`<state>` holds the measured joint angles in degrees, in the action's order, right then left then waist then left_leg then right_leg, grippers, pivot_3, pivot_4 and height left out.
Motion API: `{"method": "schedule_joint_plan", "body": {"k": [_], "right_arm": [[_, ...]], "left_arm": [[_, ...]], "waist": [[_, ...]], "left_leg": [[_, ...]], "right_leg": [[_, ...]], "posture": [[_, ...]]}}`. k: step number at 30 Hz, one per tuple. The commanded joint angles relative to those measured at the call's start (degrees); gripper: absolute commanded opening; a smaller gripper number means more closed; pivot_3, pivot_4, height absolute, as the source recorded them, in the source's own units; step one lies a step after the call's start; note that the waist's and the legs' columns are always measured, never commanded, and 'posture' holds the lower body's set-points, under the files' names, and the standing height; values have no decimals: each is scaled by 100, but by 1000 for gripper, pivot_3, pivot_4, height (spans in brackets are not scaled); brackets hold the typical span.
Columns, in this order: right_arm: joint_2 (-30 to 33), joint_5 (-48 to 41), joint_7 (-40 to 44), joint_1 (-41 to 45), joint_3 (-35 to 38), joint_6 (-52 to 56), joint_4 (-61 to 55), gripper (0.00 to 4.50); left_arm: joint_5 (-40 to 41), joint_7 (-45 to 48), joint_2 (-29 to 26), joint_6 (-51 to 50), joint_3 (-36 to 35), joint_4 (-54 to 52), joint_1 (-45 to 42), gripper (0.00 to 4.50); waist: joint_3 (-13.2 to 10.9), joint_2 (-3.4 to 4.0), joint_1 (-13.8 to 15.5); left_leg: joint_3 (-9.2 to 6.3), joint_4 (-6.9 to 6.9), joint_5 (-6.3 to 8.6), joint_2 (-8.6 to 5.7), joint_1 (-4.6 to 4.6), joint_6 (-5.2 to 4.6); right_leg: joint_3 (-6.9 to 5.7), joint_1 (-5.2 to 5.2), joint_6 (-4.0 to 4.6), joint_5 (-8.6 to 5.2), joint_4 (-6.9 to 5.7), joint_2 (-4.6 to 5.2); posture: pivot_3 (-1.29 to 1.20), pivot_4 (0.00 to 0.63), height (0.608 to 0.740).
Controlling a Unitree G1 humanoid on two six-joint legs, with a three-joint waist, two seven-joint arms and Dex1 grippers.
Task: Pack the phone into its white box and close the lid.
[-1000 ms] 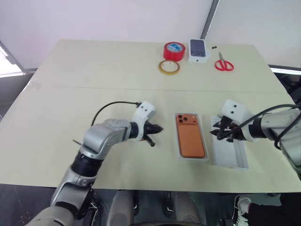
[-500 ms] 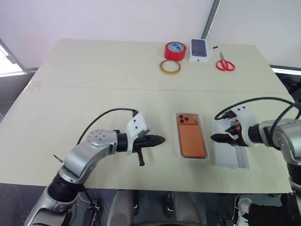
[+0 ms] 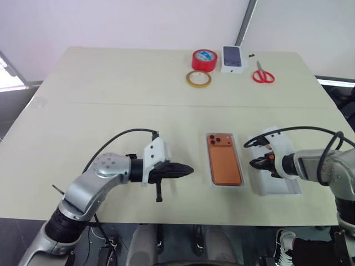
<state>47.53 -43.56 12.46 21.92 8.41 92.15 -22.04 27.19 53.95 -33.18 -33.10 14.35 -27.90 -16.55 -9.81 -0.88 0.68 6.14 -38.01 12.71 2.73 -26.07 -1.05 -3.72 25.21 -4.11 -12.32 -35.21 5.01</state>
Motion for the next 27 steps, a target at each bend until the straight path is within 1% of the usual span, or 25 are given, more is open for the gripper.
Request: {"method": "schedule_joint_plan", "body": {"k": [1,4,6,8,10,11,12,13,14,15,16,18,19,21,23,27], "right_arm": [[-190,-783,-844,330,476,35,334,29],[-641,-1435,-1737,1024,1080,35,969,29],[-944,-1891,-2155,1617,1492,35,1371,29],[-1208,-2596,-2467,2159,1816,35,1734,29],[-1449,-3672,-2858,2509,1990,35,2124,29],[-1435,-5090,-3379,2416,1464,-638,2058,29],[-1429,-6071,-3771,2333,1073,-1129,1988,29],[-1708,-6660,-4132,2236,746,-1587,1830,29],[-1926,-6944,-4361,2167,548,-1900,1695,29],[-2211,-6944,-4534,2107,473,-2097,1558,29],[-2716,-6944,-4802,1903,348,-2369,1339,29],[-3452,-6944,-5356,1466,131,-2811,911,29],[-3717,-6944,-5630,1270,42,-2990,714,29],[-4031,-6944,-6131,669,-235,-3259,325,29],[-4046,-6944,-6378,277,-406,-3390,105,29],[-3442,-6944,-6314,-112,-246,-3235,290,29]], "left_arm": [[-36,-19,15,200,-98,-21,-10,0],[-149,-173,2,290,-253,147,31,0],[-180,-352,5,330,-483,313,64,0],[-186,-589,36,338,-792,513,83,0],[-173,-766,41,329,-1053,706,89,0],[-204,-835,-13,373,-1221,846,112,0],[-229,-876,-52,408,-1331,940,128,0],[-256,-887,-104,448,-1418,1029,143,0],[-275,-891,-134,474,-1467,1087,148,0],[-296,-882,-151,498,-1483,1126,147,0],[-318,-883,-156,522,-1507,1184,135,0],[-346,-890,-165,551,-1520,1234,122,0],[-353,-893,-173,558,-1517,1238,120,0],[-344,-885,-177,547,-1464,1159,132,0],[-332,-865,-170,536,-1392,1069,145,0],[-346,-859,-37,458,-1053,846,121,0]], "waist": [[0,0,-1],[-1,3,-46],[-2,4,-58],[-3,6,-60],[-3,6,-62],[-3,6,-51],[-3,6,-48],[-3,6,-61],[-3,5,-84],[-3,5,-119],[-3,6,-128],[-2,7,-129],[-2,8,-123],[-2,8,-114],[-2,8,-123],[2,12,-137]], "left_leg": [[-1,0,0,1,0,0],[3,0,0,2,0,-1],[4,1,-1,4,0,-1],[3,1,-1,5,-1,-1],[1,3,-1,11,-1,-1],[0,5,-1,15,-1,-1],[-1,7,-1,16,-1,-1],[-3,10,-1,20,0,-1],[-2,12,-1,21,0,-1],[-1,11,-1,20,1,-2],[-1,11,-1,21,1,-2],[-3,8,-1,25,1,-1],[-2,9,-1,26,-1,-2],[-3,8,-1,24,-5,-1],[-2,2,-1,18,-14,-1],[7,-2,0,5,-15,-4]], "right_leg": [[0,1,0,0,0,-1],[4,4,-1,1,-3,-6],[4,6,-2,2,-5,-12],[6,10,-2,3,-10,-23],[5,11,-3,3,-11,-32],[4,11,-4,3,-12,-36],[3,11,-8,5,-12,-37],[1,10,-13,8,-13,-37],[2,10,-19,11,-13,-37],[2,8,-20,12,-13,-40],[3,8,-22,13,-15,-39],[3,7,-23,14,-18,-35],[3,8,-24,14,-18,-32],[3,9,-25,14,-18,-26],[3,9,-23,13,-11,-18],[4,8,-4,4,-4,0]], "posture": [[0,150,740],[0,150,740],[0,150,740],[0,150,740],[0,150,740],[0,150,740],[0,150,740],[0,150,740],[0,150,740],[0,150,740],[0,150,740],[0,150,740],[0,150,740],[0,150,740],[0,150,740],[0,150,740]]}}
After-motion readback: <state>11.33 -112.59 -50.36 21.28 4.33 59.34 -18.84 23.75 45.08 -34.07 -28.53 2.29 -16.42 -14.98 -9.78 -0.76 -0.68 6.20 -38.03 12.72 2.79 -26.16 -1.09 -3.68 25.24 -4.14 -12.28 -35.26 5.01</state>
